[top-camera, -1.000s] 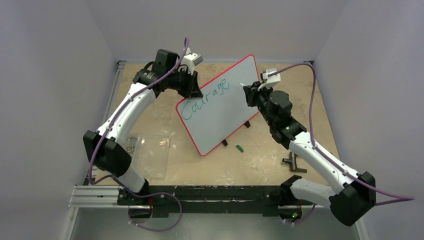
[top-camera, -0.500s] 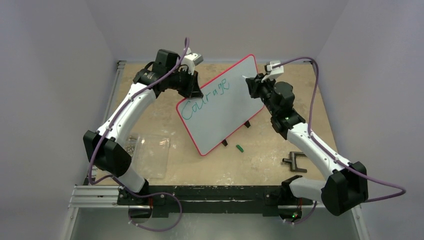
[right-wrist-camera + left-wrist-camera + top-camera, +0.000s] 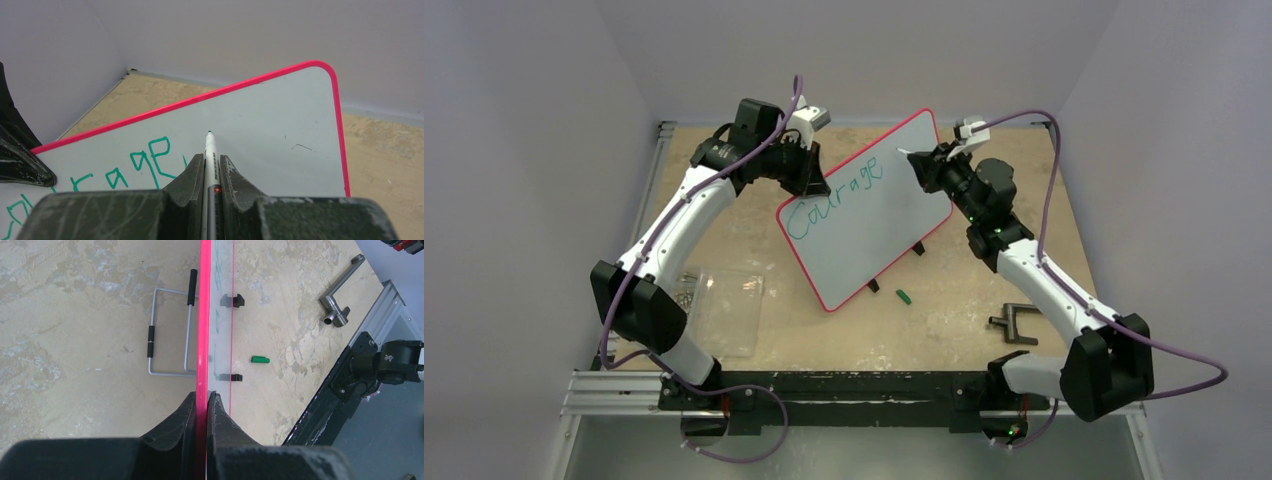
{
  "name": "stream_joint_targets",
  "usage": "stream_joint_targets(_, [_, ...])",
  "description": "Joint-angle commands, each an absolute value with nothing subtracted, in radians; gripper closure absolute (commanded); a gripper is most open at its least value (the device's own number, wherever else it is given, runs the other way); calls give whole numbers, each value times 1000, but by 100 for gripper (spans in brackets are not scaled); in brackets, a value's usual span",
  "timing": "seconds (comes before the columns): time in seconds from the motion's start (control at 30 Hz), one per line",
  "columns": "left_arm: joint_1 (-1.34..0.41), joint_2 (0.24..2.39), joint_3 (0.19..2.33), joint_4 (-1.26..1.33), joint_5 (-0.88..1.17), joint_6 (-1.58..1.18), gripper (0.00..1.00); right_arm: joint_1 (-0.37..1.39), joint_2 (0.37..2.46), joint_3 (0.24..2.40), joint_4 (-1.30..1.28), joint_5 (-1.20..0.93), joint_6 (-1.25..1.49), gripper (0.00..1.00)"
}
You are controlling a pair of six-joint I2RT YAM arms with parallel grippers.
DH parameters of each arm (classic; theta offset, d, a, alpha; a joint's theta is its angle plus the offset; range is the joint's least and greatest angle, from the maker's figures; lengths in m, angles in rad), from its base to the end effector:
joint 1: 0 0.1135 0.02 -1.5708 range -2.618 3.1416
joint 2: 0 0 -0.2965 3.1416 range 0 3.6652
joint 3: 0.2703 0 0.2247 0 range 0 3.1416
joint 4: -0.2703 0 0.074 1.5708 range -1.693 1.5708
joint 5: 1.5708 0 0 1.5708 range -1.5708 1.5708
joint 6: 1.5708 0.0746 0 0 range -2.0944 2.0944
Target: Write a sentence on the whiteboard
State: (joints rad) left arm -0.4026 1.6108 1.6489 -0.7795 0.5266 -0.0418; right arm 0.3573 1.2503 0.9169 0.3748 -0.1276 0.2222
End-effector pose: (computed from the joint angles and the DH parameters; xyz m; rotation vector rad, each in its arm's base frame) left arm 0.3056 -0.1709 0.3844 0.6856 2.2279 -0.8332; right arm 0.2765 0.1134 0.3869 -0.2079 1.5421 0.5574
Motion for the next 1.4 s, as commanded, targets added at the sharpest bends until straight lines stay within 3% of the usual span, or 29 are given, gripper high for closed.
stream_joint_targets(0.0, [-402,1608,1655,-811,350,31,100,344,1255,972,432,-171,238,100])
stream_joint_targets(1.37, [-411,1594,1654,-812,336,36,100,324,1324,1037,367,-82,203,100])
